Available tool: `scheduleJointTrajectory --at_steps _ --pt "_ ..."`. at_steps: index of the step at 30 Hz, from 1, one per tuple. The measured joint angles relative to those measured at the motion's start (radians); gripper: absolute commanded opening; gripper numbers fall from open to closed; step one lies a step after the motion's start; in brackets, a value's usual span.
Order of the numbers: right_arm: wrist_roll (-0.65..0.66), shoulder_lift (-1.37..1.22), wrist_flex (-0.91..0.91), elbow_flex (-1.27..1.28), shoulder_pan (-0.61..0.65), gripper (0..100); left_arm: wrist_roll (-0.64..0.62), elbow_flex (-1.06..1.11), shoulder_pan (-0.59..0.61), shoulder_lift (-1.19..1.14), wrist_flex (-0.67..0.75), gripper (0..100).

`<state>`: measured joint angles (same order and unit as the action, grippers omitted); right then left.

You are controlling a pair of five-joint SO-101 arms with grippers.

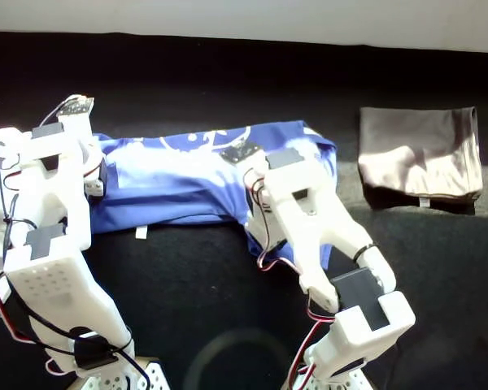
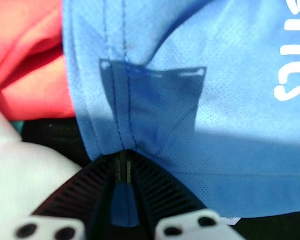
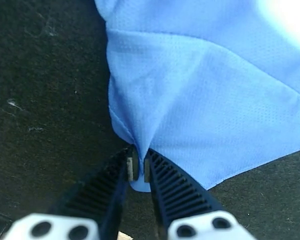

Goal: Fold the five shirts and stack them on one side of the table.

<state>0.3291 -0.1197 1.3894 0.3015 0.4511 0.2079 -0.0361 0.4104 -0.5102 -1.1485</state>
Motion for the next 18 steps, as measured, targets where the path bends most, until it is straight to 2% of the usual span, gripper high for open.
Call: scheduleJointTrajectory --at_steps 6,10,11,14,18 --pt "0.000 0.000 -0.115 0.127 0.000 2.2 0.000 0.000 0.000 0.003 0.000 1" --pt "0.000 0.006 -0.118 0.133 0.000 15.4 0.000 -0.038 0.000 0.000 -0.029 1" --pt "0.000 0.006 -0.103 0.124 0.002 17.6 0.000 -0.051 0.000 -0.002 -0.046 1" --pt "0.000 0.006 -0.026 0.041 0.002 16.2 0.000 -0.115 0.000 -0.006 -0.100 1" --pt "0.000 0.035 0.138 -0.164 0.002 15.9 0.000 -0.249 0.000 -0.006 -0.199 1"
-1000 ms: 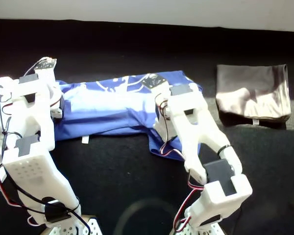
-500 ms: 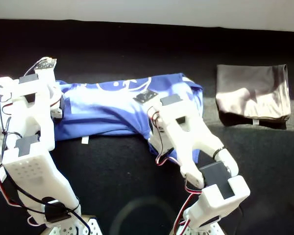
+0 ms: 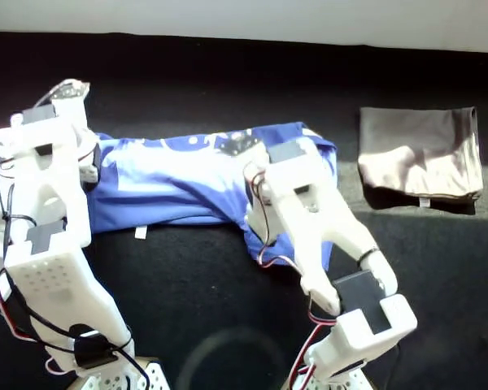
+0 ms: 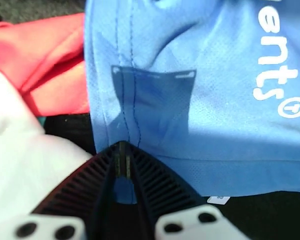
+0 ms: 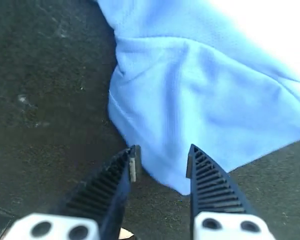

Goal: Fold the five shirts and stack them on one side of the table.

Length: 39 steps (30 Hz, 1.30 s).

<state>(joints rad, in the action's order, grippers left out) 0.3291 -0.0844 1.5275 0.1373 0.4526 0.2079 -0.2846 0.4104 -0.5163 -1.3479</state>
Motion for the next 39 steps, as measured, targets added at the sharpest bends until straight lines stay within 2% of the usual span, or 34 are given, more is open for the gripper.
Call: scheduleJointTrajectory --at_steps 4,7,14,22,27,32,39 --pt "0.000 0.086 0.115 -0.235 -0.006 13.4 0.002 -0.164 0.000 0.000 -0.107 1" --pt "0.000 0.126 0.084 -0.342 -0.071 0.0 0.002 -0.226 -0.003 0.000 -0.114 1" --pt "0.000 0.043 -0.258 -0.281 -0.259 0.6 0.000 -0.253 -0.092 -0.106 -0.074 1" --pt "0.000 -0.299 -0.588 -0.278 -0.285 0.6 -0.092 -0.315 -0.110 -0.325 -0.014 1" --pt "0.000 -0.482 -0.612 -0.341 -0.288 0.6 -0.110 -0.402 -0.109 -0.393 -0.015 1" --pt "0.000 -0.632 -0.615 -0.459 -0.350 0.6 -0.110 -0.499 -0.109 -0.443 -0.018 1" --pt "0.000 -0.778 -0.583 -0.689 -0.428 0.6 -0.106 -0.674 -0.187 -0.537 -0.044 1"
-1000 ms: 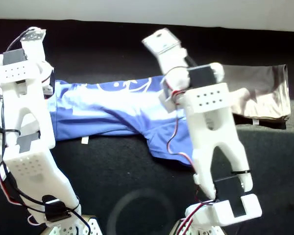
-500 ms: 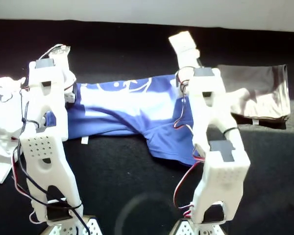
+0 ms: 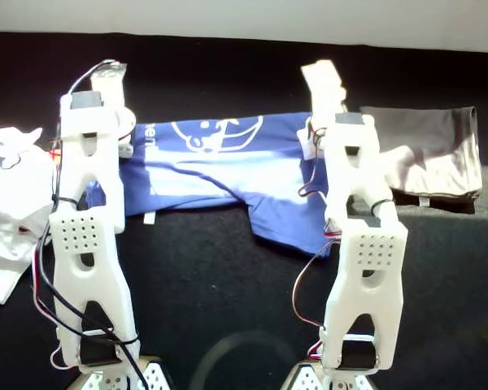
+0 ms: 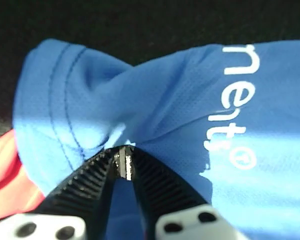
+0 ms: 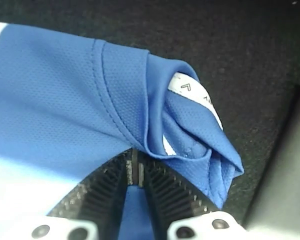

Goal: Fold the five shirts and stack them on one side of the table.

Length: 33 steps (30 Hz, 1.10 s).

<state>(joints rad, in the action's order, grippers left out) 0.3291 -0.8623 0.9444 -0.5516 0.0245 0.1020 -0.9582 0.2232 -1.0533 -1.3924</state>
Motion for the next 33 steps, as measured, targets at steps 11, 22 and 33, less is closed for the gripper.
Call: scheduleJointTrajectory --at_steps 11,22,33 --pt "0.000 -0.055 0.359 -0.362 -0.044 0.9 0.000 -0.354 -0.021 -0.071 -0.252 1" --pt "0.000 -0.057 0.783 -0.898 -0.020 10.4 0.000 -0.474 -0.021 -0.040 -0.374 1" --pt "0.000 -0.026 0.812 -0.927 -0.020 10.4 -0.005 0.173 -0.029 0.437 -0.348 1"
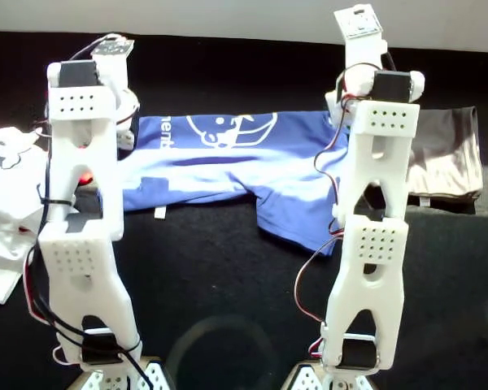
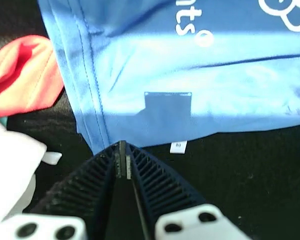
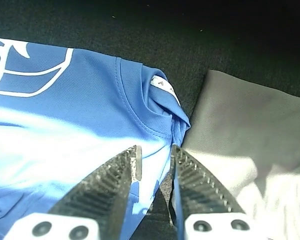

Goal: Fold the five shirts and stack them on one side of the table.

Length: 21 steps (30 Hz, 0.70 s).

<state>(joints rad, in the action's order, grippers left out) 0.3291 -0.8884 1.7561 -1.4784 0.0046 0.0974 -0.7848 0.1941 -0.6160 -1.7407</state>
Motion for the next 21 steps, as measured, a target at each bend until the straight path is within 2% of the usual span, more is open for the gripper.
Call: scheduleJointTrajectory --at_steps 4,11,16,21 --pt "0.000 0.207 0.000 0.186 0.025 10.4 0.000 0.261 0.000 0.055 0.144 1" --pt "0.048 0.738 -0.009 0.864 0.161 10.4 -0.003 0.605 0.000 0.077 0.443 1" --pt "0.135 0.988 -0.216 1.413 0.209 10.8 -0.005 0.723 0.008 0.101 0.591 1" --pt "0.241 1.045 -0.471 1.892 0.209 10.9 -0.005 0.822 0.008 0.141 0.689 1"
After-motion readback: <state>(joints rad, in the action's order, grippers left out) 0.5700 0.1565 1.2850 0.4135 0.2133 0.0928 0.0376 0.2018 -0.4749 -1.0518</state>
